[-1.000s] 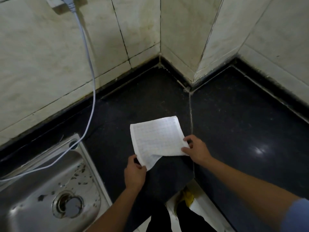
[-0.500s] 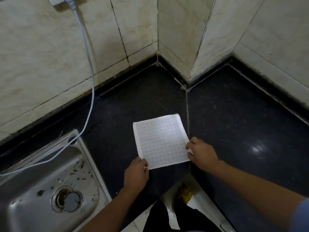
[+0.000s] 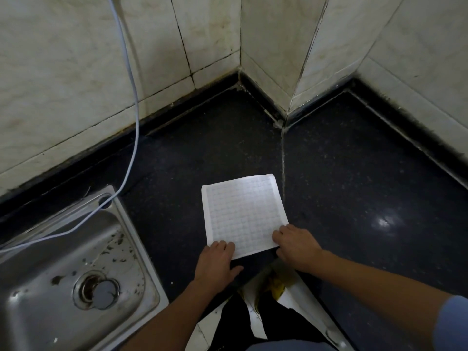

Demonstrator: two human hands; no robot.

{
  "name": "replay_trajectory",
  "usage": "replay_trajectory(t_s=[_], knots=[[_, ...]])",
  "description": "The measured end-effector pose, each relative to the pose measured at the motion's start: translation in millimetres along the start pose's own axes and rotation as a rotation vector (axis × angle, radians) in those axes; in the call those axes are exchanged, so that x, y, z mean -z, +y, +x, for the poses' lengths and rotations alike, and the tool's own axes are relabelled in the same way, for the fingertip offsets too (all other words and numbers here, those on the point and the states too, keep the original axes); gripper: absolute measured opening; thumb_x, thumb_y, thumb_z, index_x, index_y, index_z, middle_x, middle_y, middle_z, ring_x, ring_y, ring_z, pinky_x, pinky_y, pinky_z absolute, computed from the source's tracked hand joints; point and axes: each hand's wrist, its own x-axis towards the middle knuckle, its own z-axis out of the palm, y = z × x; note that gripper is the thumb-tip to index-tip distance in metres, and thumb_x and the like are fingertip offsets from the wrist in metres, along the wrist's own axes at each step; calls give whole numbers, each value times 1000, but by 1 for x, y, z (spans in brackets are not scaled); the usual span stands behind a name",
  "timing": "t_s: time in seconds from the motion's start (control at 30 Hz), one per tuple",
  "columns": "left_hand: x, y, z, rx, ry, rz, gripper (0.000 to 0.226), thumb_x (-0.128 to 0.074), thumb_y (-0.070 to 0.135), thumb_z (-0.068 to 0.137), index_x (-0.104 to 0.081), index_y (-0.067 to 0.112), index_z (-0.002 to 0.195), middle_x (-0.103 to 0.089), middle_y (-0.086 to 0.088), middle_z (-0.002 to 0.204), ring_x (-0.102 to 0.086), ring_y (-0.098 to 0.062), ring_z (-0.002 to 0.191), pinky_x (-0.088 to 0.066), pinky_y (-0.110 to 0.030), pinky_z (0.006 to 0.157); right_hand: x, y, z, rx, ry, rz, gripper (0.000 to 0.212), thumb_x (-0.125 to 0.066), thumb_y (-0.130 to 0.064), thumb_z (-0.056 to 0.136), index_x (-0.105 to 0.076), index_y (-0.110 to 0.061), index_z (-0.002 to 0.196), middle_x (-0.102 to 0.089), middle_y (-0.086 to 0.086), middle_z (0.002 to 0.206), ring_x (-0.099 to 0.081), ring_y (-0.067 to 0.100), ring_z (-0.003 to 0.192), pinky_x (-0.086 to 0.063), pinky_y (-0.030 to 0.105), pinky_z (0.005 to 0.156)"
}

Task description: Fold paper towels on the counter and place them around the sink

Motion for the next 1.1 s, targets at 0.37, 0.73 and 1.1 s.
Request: replay_trajectory(t_s=[0.37, 0.73, 1.1], knots=[[42, -31, 16, 212, 24, -598, 5, -66, 15, 79, -65, 18, 83, -61, 4, 79, -59, -12, 74, -46, -23, 65, 60, 35, 20, -184, 98, 317, 16, -56, -28, 84, -65, -23, 97, -67, -2, 93, -62, 18, 84, -49, 31, 74], [88, -84, 106, 493, 173, -769, 7, -73, 9, 80, -67, 8, 76, -68, -12, 71, -65, -23, 60, -57, -32, 60, 90, 50, 108, -391, 194, 344, 16, -53, -30, 92, -61, -24, 104, -66, 5, 102, -62, 27, 93, -48, 34, 75], [76, -65, 107, 491, 274, -321, 27, -59, 27, 91, -53, 16, 114, -53, -7, 114, -57, -25, 100, -50, -39, 77, 70, 51, 110, -367, 334, 132, 32, -57, -30, 90, -54, -20, 121, -54, 5, 116, -50, 24, 108, -46, 34, 76]])
